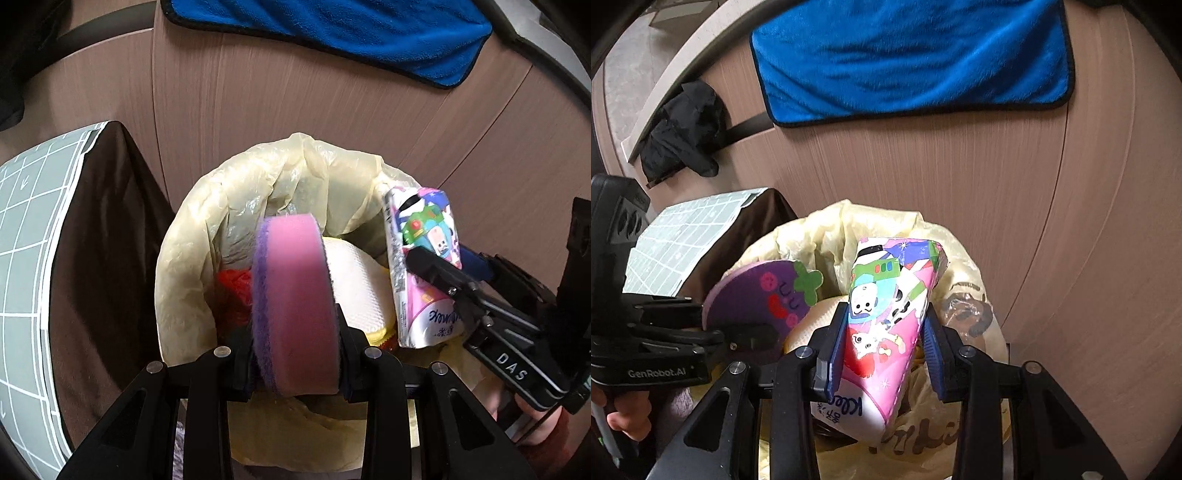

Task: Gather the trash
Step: 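Open the left tool over the bin while the right tool opens too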

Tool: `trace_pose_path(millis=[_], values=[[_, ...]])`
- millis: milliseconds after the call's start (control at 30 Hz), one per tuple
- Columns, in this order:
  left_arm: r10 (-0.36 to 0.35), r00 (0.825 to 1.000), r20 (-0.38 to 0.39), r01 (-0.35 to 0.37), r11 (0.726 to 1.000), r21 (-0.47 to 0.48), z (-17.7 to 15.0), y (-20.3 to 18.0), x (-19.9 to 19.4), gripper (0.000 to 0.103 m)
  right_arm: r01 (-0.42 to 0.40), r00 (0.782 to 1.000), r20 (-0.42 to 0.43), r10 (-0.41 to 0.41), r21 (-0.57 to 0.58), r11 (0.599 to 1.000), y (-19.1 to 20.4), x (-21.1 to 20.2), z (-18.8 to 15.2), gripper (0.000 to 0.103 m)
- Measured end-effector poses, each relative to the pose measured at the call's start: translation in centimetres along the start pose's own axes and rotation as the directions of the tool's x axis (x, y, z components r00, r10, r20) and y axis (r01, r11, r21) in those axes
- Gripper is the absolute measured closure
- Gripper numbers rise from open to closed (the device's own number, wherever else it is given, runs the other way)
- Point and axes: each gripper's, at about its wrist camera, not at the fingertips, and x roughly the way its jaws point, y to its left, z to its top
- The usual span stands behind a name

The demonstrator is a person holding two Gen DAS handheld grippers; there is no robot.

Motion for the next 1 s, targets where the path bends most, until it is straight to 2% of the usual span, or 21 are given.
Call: trace_pose_path(millis=[200,367,567,633,767,1000], values=[[-0.028,1.000,0.008,0.028,0.999,-0.023,0.5,0.5,0.2,0.068,0.024,1.000,-0.018,-0.024,-0.030,0.999,0.7,0.7,-0.2,0.068],[-0.056,0.998,0.026,0.057,0.997,-0.055,0.7,1.1,-0.4,0.060,0.028,0.999,-0.029,-0.029,-0.022,0.999,0.7,1.0,-0.2,0.068],[-0.077,0.990,0.118,0.087,0.993,-0.082,1.1,1.6,-3.1,0.057,0.025,0.999,-0.043,-0.025,-0.008,1.000,0.7,0.8,-0.1,0.063],[-0.051,0.985,0.162,0.066,0.994,-0.086,0.7,1.8,-4.6,0.056,0.016,0.999,-0.049,-0.015,0.010,1.000,0.7,0.5,-0.2,0.059],[0.047,0.967,0.252,-0.031,0.997,-0.064,-1.0,1.9,-8.1,0.055,0.044,0.999,-0.002,-0.044,0.043,0.998,1.0,-1.8,-0.3,0.047],[0.139,0.925,0.354,-0.128,0.990,-0.056,-6.7,1.9,-14.5,0.055,0.035,0.997,0.060,-0.045,0.145,0.989,2.8,-8.2,-1.4,0.046]])
